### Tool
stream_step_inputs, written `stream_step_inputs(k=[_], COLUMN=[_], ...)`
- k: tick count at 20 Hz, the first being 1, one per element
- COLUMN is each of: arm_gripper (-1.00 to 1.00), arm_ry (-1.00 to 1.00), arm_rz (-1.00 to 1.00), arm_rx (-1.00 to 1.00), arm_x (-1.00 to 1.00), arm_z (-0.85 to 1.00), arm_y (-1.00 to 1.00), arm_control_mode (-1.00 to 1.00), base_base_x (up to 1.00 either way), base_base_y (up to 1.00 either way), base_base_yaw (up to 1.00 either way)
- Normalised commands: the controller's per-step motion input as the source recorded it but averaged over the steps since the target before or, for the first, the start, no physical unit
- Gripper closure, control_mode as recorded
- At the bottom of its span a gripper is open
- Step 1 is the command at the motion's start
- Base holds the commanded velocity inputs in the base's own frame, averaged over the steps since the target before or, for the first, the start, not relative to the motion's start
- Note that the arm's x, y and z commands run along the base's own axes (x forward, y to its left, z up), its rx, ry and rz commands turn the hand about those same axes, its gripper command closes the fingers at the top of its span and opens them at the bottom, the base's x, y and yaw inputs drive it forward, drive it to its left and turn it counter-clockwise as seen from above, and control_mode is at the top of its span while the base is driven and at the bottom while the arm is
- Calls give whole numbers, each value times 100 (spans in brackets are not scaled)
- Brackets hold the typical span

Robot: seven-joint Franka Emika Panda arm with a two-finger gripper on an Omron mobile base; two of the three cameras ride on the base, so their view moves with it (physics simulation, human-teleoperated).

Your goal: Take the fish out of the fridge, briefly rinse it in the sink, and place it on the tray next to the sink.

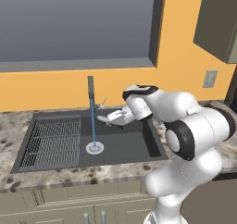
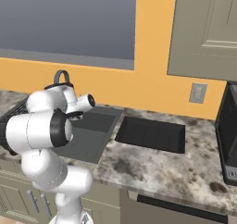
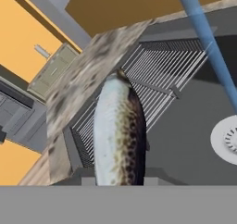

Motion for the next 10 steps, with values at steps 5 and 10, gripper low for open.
stream_step_inputs(k=[5,10], arm_gripper=[100,100], arm_ry=[0,-4], arm_rz=[3,-3], arm_rx=[0,0], arm_x=[47,38], arm_z=[-18,-6], arm_y=[16,1], arm_control_mode=[-100,-100], base_base_x=[0,0], base_base_y=[0,0], base_base_yaw=[0,0])
